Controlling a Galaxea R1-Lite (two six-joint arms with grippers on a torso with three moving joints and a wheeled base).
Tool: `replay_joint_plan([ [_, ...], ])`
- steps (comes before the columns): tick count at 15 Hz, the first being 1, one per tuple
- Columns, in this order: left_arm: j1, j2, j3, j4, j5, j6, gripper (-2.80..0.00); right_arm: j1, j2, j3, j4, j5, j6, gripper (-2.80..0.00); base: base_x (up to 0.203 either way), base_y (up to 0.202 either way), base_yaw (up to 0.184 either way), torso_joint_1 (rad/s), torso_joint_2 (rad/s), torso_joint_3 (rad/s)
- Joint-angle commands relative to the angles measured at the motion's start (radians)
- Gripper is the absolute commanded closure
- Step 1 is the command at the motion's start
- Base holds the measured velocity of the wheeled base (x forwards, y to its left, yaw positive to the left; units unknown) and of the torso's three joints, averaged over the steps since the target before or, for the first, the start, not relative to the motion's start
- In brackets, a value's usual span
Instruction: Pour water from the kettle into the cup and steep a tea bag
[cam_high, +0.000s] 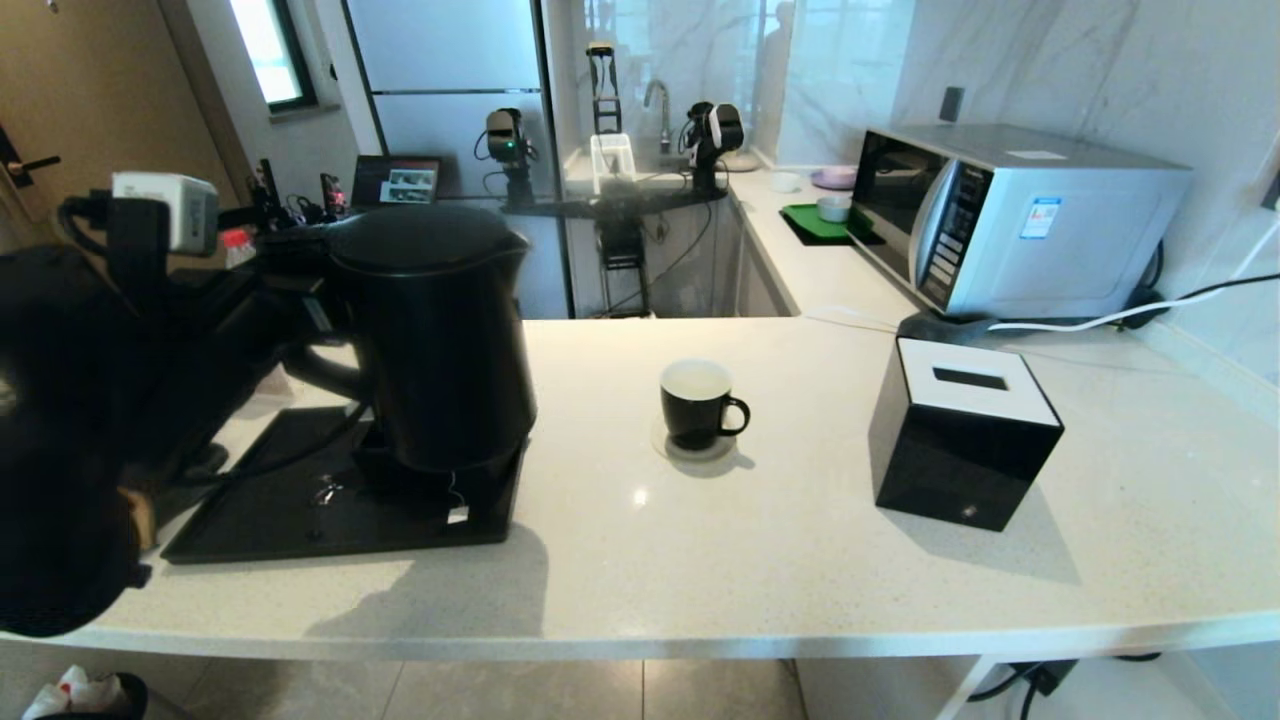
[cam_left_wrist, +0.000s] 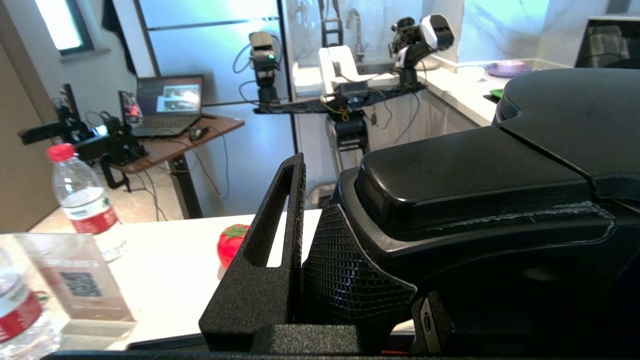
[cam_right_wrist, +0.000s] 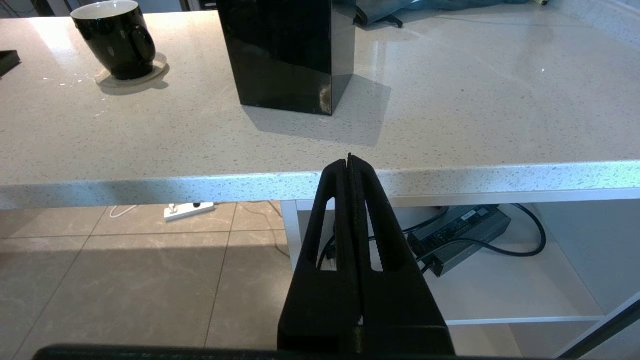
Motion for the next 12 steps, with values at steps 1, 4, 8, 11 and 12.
replay_joint_plan([
  [1,-0.045,0.004,-0.027,0.022,0.023,0.012,0.0,0.0,0.001,0.0,0.0,0.0,0.0,0.0,0.0,0.0,0.0,0.0,0.0,0.0],
  [4,-0.12,0.028,-0.07,0.044,0.13,0.059,0.0,0.0,0.001,0.0,0.0,0.0,0.0,0.0,0.0,0.0,0.0,0.0,0.0,0.0],
  [8,-0.218,0.062,-0.12,0.086,0.26,0.093,0.0,0.0,0.001,0.0,0.0,0.0,0.0,0.0,0.0,0.0,0.0,0.0,0.0,0.0],
  [11,-0.258,0.098,-0.163,0.108,0.339,0.109,0.0,0.0,0.001,0.0,0.0,0.0,0.0,0.0,0.0,0.0,0.0,0.0,0.0,0.0],
  [12,-0.267,0.109,-0.173,0.108,0.354,0.117,0.0,0.0,0.001,0.0,0.0,0.0,0.0,0.0,0.0,0.0,0.0,0.0,0.0,0.0],
])
